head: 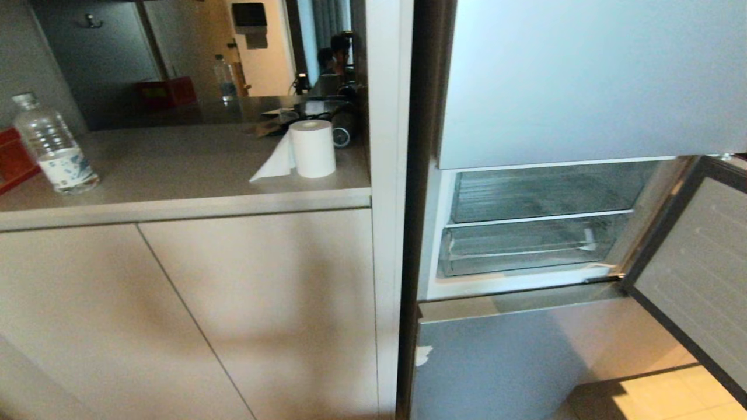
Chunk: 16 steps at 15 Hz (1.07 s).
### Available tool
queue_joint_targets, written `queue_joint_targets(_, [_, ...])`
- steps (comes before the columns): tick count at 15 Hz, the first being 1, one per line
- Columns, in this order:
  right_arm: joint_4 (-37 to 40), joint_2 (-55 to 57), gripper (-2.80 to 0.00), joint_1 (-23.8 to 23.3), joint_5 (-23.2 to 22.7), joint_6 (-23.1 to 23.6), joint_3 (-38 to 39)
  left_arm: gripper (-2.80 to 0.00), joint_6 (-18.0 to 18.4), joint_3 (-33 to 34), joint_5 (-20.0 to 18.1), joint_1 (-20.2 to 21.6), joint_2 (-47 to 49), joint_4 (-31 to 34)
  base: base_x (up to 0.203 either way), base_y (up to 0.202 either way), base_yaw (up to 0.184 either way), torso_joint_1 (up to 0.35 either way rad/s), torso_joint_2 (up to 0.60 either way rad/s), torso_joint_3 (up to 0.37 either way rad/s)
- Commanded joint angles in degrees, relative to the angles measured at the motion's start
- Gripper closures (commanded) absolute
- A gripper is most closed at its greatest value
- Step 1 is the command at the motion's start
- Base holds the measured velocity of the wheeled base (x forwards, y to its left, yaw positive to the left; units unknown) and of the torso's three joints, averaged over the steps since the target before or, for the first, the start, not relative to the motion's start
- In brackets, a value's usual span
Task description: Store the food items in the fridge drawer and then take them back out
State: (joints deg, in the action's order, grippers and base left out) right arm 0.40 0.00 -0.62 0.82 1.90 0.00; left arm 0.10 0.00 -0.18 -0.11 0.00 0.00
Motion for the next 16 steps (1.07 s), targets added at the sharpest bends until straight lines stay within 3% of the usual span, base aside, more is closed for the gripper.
queue_joint_targets(1, [0.0, 0.0, 0.0, 0.0, 0.0, -0.1, 0.0, 0.0, 0.0, 0.1, 0.0, 0.0, 0.0, 0.0, 0.002, 0.009, -0.174, 0.006, 0.0, -0.001])
queue_joint_targets(16, [0.0, 0.0, 0.0, 0.0, 0.2, -0.4, 0.0, 0.0, 0.0, 0.1, 0.0, 0.0, 0.0, 0.0, 0.0, 0.008, -0.175, 0.003, 0.0, 0.003])
